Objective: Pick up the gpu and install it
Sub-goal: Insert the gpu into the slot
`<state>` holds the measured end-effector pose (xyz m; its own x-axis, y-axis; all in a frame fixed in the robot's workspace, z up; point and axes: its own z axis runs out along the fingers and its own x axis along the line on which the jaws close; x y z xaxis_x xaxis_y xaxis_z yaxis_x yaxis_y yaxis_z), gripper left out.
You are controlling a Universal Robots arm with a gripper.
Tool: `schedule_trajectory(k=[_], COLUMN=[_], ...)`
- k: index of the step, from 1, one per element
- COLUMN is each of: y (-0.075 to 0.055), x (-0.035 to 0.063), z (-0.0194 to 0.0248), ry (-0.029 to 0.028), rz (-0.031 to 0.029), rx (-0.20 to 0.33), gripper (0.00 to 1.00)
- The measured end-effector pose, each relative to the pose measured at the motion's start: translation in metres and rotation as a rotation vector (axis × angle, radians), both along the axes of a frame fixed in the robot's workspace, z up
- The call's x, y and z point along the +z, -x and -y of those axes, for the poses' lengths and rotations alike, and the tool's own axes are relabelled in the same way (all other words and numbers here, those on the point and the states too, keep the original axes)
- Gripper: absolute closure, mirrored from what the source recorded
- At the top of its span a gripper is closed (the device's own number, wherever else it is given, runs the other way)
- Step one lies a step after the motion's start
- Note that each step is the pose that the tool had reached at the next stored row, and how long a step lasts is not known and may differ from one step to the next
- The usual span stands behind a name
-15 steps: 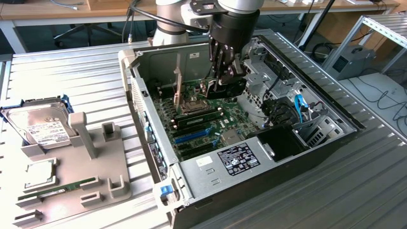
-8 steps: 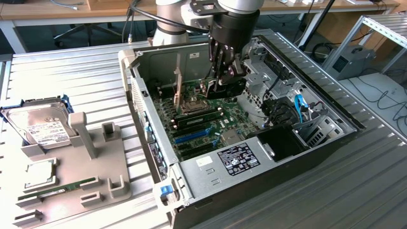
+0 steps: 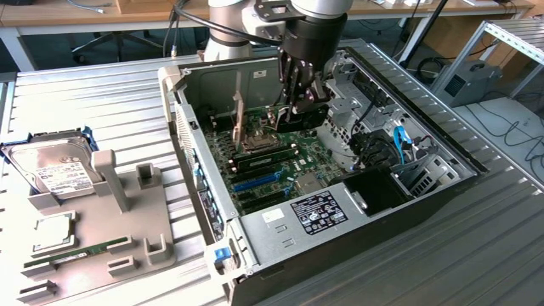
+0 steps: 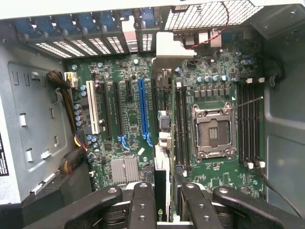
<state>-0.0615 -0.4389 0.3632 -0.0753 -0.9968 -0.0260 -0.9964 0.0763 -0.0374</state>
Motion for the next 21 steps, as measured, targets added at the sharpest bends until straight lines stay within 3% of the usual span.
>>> schedule_trajectory(k=[9, 21], y=[0.0, 0.0], x=[0.0, 0.0], z=[0.0, 0.0024], ry=[0.0, 0.0001], rz=[0.0, 0.0], rx=[0.041, 0.043], gripper=[0.74, 0.74])
